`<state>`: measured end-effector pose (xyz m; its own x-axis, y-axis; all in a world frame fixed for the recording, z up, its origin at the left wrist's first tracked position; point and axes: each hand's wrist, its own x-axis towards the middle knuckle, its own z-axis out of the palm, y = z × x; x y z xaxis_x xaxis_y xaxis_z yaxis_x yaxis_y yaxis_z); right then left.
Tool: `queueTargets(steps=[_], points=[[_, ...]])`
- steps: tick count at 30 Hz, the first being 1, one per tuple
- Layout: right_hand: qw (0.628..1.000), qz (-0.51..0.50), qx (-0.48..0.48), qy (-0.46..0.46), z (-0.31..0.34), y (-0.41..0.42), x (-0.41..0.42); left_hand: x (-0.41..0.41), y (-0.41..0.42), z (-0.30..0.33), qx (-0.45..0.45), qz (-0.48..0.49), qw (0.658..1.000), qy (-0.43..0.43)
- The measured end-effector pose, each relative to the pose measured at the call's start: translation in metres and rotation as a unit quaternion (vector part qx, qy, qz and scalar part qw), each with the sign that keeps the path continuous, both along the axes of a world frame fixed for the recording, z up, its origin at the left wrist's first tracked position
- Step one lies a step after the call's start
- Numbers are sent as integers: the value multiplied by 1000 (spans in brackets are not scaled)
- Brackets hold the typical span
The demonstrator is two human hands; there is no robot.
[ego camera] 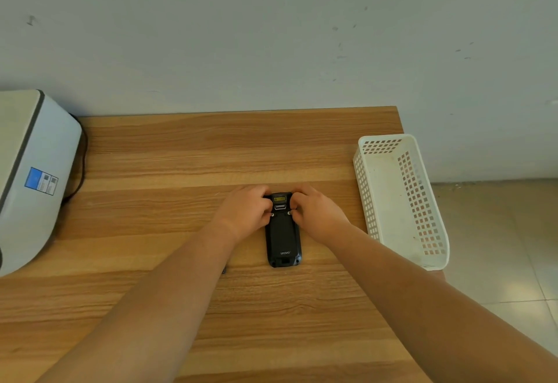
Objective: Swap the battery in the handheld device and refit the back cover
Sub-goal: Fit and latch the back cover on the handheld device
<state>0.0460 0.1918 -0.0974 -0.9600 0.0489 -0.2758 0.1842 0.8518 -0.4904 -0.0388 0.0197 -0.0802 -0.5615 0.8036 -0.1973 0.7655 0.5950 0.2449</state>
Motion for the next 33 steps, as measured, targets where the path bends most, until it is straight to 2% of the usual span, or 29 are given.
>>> queueTargets(steps=[17,27,33], points=[[1000,2,13,2,-5,-4,2,-9,5,-11,-19,-71,997,-1],[1000,4,22,-7,-6,-1,0,-9,-3,-16,25,-49,998,-15],[1000,7,30,0,-5,-1,0,-11,0,-14,14,-64,998,-8]])
